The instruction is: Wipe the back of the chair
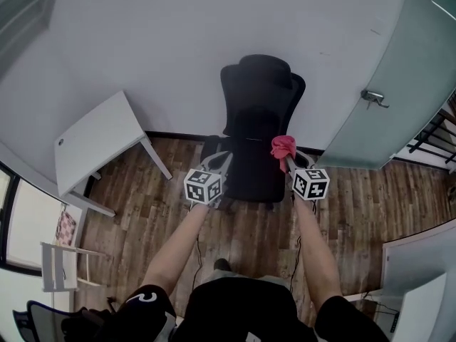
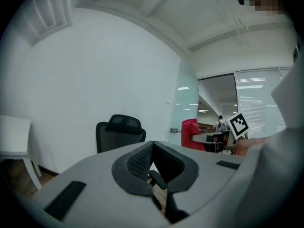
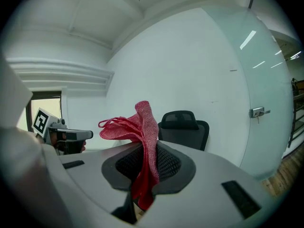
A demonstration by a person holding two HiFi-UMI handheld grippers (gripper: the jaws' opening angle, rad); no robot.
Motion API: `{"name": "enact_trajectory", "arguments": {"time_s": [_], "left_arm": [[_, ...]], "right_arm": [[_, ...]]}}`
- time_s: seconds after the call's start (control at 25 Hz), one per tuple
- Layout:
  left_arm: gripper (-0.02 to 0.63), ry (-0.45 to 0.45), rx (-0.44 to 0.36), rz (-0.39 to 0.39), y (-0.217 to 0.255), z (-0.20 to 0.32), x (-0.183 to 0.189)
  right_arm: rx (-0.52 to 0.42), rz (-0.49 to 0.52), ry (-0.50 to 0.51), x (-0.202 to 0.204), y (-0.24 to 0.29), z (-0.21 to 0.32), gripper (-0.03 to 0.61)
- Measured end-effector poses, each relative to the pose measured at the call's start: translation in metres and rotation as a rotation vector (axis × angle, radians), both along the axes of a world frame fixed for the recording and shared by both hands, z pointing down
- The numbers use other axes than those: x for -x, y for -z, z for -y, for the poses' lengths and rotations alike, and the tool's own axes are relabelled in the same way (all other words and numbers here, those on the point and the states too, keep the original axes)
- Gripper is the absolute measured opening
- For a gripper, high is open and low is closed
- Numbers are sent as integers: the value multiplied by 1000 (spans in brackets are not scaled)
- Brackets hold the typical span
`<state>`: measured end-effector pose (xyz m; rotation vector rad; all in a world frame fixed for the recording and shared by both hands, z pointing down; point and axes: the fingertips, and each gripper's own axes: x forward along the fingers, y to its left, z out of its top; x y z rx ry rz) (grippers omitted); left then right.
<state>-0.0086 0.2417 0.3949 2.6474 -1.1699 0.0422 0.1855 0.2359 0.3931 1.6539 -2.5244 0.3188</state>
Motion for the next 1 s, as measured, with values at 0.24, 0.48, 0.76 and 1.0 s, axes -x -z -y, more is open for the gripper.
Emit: {"name": "enact_trajectory", "arguments": {"time_s": [0.24, 0.48, 0.76, 1.0], "left_arm": [[25, 49, -19, 15, 13, -48, -34], [25, 16, -67, 72, 23, -92, -87], [25, 68, -44, 53, 20, -117, -113], [25, 123, -30, 25, 24, -127, -114]], "right_arm": [[-15, -15, 65, -21, 0, -43, 67], [-19, 11, 92, -49, -1, -73, 67], [-40, -90, 105, -92, 6, -96, 67], [-56, -54, 99, -106, 18, -115, 67]]}}
